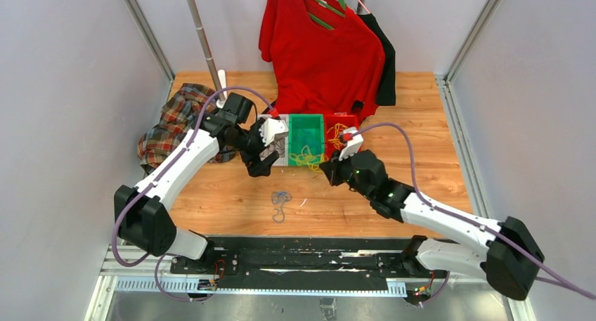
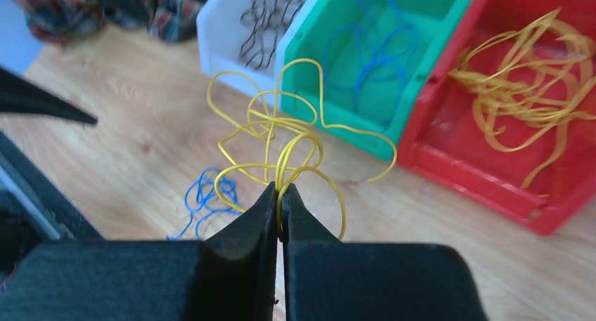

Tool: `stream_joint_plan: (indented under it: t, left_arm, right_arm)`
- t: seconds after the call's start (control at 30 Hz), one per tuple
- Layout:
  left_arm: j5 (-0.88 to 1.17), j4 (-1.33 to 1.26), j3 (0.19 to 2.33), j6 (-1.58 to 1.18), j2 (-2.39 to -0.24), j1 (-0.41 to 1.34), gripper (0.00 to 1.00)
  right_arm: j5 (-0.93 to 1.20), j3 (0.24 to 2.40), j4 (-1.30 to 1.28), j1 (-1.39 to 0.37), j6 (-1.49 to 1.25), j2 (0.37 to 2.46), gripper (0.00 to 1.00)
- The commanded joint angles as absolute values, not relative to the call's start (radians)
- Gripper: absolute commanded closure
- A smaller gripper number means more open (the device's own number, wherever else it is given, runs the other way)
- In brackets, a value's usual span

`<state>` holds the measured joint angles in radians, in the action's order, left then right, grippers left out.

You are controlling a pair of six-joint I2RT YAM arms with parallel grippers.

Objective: Untangle the cables

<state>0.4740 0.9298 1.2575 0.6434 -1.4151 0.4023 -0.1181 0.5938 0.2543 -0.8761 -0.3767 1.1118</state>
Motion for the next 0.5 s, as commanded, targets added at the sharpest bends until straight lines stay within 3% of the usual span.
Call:
stream_joint_plan:
  t: [0.0,0.23,0.47]
  left_arm:
    - [0.532,0.933,1.251,0.634,-1.419,0.395,0.03]
    - [0.528,0.933,1.250,0.613,-1.397,0.394,0.02]
    - [0.568,0.933,1.268,0.593,-1.387,0.396,0.02]
  right_arm:
    - [-0.165,0.649,0.181,-0.779,-0.349,1.025,0.99]
    - [-0.135,0.747,0.138,-0.620,-0.352,1.035,0.99]
    - [-0.027,0.781,0.144,-0.605,-0.337,1.055,0.99]
